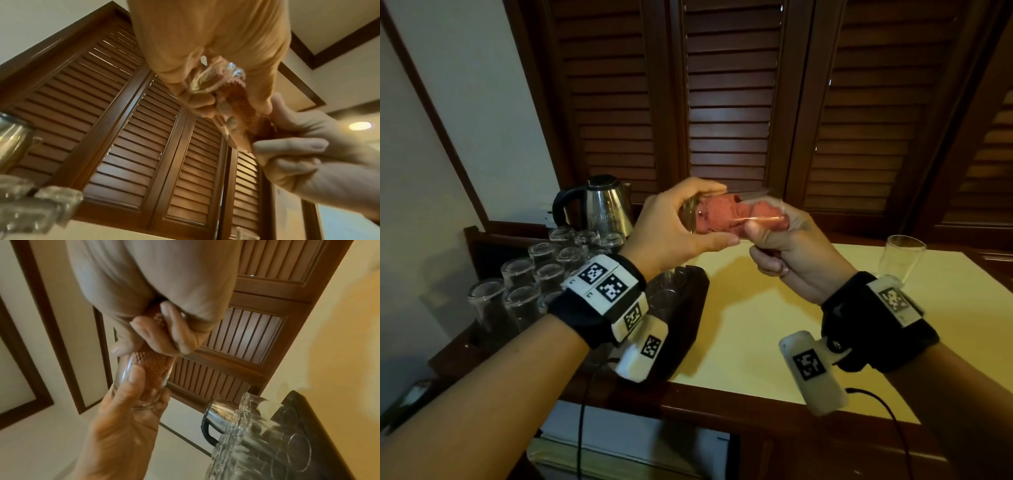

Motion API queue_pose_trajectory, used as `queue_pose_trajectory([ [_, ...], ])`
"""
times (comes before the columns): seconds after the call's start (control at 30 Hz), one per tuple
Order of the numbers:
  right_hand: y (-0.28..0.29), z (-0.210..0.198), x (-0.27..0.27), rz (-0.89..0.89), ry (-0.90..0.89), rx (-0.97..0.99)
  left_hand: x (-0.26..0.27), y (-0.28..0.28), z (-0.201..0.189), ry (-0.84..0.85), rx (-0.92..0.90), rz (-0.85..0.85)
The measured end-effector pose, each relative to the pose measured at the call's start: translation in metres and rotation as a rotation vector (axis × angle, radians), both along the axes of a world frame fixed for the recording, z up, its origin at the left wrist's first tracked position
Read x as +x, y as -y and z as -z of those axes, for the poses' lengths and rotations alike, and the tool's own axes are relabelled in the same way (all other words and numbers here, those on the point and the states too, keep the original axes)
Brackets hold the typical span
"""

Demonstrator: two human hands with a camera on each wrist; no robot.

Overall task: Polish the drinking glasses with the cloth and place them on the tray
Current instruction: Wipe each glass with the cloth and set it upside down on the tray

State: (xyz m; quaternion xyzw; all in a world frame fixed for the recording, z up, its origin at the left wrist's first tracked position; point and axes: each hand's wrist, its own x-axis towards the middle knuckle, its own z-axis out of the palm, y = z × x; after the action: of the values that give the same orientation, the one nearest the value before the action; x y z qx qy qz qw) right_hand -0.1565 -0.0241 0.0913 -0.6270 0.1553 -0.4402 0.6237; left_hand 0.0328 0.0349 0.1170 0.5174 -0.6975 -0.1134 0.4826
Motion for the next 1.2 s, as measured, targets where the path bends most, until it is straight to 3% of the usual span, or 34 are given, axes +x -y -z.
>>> queue_pose_trajectory([
  [0.07, 0.001, 0.001, 0.002, 0.077, 0.007, -0.063, -0.003, 0.000, -0.001, -0.099, 0.066, 0.016],
  [0.17, 0.004, 0.000, 0.005, 0.200, -0.042, -0.198, -0.008, -0.003, -0.004, -0.541, 0.346, 0.167],
  [0.23, 0.004, -0.002, 0.005, 0.205, -0.082, -0.244, -0.006, -0.004, -0.006, -0.644, 0.376, 0.197],
  [0.3, 0.002, -0.003, 0.006, 0.159, -0.098, -0.208, -0.001, -0.004, -0.005, -0.562, 0.270, 0.177],
  [0.4, 0.000, 0.001, 0.007, 0.047, -0.026, -0.022, 0.004, -0.005, -0.002, -0.134, 0.017, 0.082],
  [0.47, 0.000, 0.004, 0.006, 0.007, 0.013, 0.055, 0.004, -0.006, 0.002, -0.002, -0.034, 0.098],
  [0.53, 0.003, 0.005, 0.006, 0.041, 0.001, 0.027, 0.005, -0.003, 0.005, -0.045, 0.046, 0.085],
  [0.63, 0.011, 0.003, 0.004, 0.131, -0.060, -0.168, -0.004, -0.002, 0.008, -0.463, 0.376, 0.148],
  [0.7, 0.012, 0.002, 0.006, 0.127, -0.115, -0.247, -0.004, -0.001, 0.010, -0.641, 0.419, 0.171],
  [0.77, 0.010, 0.002, 0.007, 0.082, -0.134, -0.188, 0.001, 0.000, 0.012, -0.523, 0.293, 0.119],
  [0.83, 0.006, 0.004, 0.008, 0.000, -0.091, -0.031, 0.006, 0.000, 0.011, -0.178, 0.097, 0.023],
  [0.9, 0.005, 0.006, 0.010, -0.022, -0.036, 0.084, 0.007, 0.001, 0.010, 0.014, -0.006, 0.001],
  [0.97, 0.006, 0.006, 0.014, 0.045, -0.003, 0.043, 0.006, 0.005, 0.009, -0.028, 0.063, -0.023],
  [1.07, 0.013, 0.003, 0.013, 0.190, -0.044, -0.224, -0.001, 0.002, -0.001, -0.524, 0.443, 0.130],
  [1.1, 0.013, 0.001, 0.013, 0.198, -0.065, -0.286, -0.001, 0.001, -0.003, -0.626, 0.476, 0.164],
  [1.17, 0.013, -0.001, 0.014, 0.153, -0.080, -0.275, 0.001, 0.001, -0.004, -0.629, 0.385, 0.151],
  [1.2, 0.012, -0.001, 0.014, 0.112, -0.073, -0.196, 0.003, 0.002, -0.004, -0.518, 0.287, 0.106],
])
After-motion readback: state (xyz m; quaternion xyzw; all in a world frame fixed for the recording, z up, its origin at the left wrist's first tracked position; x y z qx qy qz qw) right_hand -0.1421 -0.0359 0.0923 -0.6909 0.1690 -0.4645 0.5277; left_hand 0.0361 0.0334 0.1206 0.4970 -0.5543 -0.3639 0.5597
